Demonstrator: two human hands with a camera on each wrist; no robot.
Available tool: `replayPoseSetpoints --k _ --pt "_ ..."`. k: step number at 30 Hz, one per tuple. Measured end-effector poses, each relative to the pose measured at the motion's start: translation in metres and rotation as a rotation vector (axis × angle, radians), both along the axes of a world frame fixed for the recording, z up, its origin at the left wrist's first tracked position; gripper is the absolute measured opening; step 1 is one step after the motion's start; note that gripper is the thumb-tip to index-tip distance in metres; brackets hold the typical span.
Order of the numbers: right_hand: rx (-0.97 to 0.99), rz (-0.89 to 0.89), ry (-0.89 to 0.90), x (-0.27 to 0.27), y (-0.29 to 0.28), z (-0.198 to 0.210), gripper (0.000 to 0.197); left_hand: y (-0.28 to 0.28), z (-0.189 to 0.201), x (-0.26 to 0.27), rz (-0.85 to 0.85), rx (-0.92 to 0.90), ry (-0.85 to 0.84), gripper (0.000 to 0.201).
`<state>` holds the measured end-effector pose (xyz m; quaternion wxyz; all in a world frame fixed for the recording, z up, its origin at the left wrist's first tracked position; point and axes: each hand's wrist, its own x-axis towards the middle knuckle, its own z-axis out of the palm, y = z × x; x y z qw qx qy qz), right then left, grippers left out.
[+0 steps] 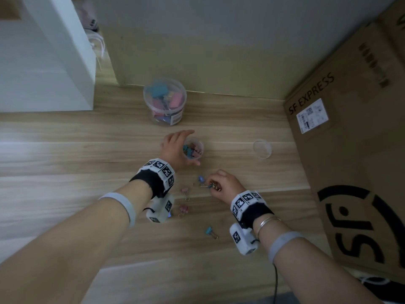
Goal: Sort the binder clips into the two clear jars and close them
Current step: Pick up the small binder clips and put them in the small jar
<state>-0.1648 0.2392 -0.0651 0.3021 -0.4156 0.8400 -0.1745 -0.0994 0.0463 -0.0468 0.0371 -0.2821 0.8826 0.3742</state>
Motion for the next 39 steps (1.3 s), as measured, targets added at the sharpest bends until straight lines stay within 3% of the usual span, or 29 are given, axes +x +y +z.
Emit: replayPoseSetpoints --k 3,9,15,18,20,23,27,31,34,39 --pt "-0.067 -0.022 0.022 -0.006 -0.005 0.011 0.021 -0.003 -0.009 0.000 -0.048 0.015 -0.102 0.098" --pt "-0.260 -0.069 0.087 -0.020 -0.058 0.052 0.014 -0.012 -0.018 0.019 -0.005 0.099 -0.009 0.086" --pt "-0.189 0.109 0.050 0.000 -0.103 0.050 0.022 -0.019 -0.016 0.041 -0.006 0.133 0.004 0.084" --pt "-0.206 0.025 0.057 0.001 -0.098 0.047 0.026 -0.023 -0.018 0.054 0.008 0.169 0.026 0.085" --pt "-0.049 0.006 0.100 -0.001 -0.086 0.042 0.032 -0.025 -0.021 0.062 0.035 0.190 0.049 0.085" --pt "0.386 0.115 0.067 0.006 -0.065 0.029 0.061 -0.027 -0.026 0.072 0.078 0.232 0.086 0.086" --pt "0.404 0.237 0.037 0.032 -0.056 0.020 0.078 -0.027 -0.028 0.080 0.094 0.270 0.119 0.085" --pt "0.305 0.463 0.135 0.051 -0.060 0.014 0.049 -0.024 -0.028 0.084 0.104 0.255 0.122 0.084" --pt "0.305 0.497 0.098 0.053 -0.066 0.017 0.026 -0.023 -0.028 0.084 0.097 0.231 0.115 0.084" --pt "0.260 0.550 0.191 0.050 -0.063 0.010 0.014 -0.023 -0.029 0.085 0.089 0.218 0.116 0.084"
